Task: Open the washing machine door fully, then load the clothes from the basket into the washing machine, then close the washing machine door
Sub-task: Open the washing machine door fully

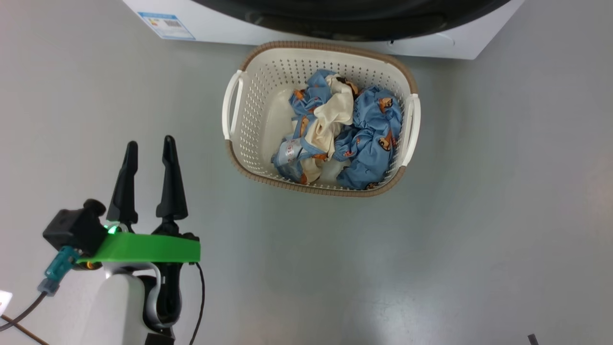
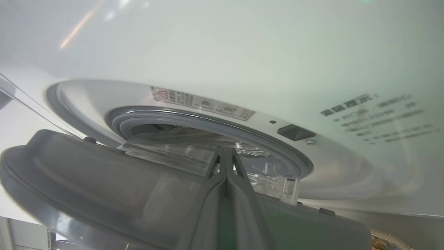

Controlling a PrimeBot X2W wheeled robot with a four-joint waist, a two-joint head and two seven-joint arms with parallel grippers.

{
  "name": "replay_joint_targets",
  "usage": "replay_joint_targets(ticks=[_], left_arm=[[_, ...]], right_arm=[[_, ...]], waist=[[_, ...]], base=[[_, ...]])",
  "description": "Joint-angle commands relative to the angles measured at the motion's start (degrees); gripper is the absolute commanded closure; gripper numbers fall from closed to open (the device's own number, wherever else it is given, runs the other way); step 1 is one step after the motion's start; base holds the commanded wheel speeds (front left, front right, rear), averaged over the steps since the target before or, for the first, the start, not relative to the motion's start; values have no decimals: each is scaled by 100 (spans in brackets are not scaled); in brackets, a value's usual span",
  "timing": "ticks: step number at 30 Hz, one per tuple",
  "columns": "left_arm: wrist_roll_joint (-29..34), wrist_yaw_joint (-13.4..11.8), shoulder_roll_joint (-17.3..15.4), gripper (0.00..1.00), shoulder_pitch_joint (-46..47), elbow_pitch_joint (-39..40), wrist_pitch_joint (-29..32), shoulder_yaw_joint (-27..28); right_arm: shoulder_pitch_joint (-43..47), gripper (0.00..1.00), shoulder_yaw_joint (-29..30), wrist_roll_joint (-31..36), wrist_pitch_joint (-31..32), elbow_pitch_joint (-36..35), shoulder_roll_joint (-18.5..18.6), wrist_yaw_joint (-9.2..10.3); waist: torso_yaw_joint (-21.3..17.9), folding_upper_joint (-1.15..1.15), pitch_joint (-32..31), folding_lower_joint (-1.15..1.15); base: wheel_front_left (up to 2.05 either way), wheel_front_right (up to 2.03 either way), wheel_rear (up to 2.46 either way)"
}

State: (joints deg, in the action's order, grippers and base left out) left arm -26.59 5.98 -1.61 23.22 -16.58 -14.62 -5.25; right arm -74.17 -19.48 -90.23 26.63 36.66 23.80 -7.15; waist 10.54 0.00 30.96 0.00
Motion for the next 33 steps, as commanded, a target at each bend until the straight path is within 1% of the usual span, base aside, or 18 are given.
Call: replay_joint_targets(ticks=[1, 9, 18, 23, 33], left_arm=[[-14, -46, -127, 0, -111, 81, -38, 200], [72, -51, -127, 0, -253, 31, -38, 288], [215, -38, -127, 0, -483, -53, -38, 440], [320, -22, -127, 0, -593, -95, -38, 517], [427, -30, -127, 0, -857, -145, -38, 613]], right_arm=[[218, 100, -143, -69, 175, -154, -282, -34], [654, 100, -127, -274, 492, -191, -286, -34], [1320, 100, -232, -412, 874, -396, -426, -34], [1616, 100, -315, -418, 1051, -452, -481, -34], [2210, 100, -285, -537, 1298, -611, -489, -34]], waist=[[-26, 0, -79, 0], [-92, 0, -423, 0], [-173, 0, -907, 0], [-146, 0, -1190, 0], [1, 0, -1686, 0]], base=[[0, 0, 0], [0, 0, 0], [0, 0, 0], [0, 0, 0], [0, 0, 0]])
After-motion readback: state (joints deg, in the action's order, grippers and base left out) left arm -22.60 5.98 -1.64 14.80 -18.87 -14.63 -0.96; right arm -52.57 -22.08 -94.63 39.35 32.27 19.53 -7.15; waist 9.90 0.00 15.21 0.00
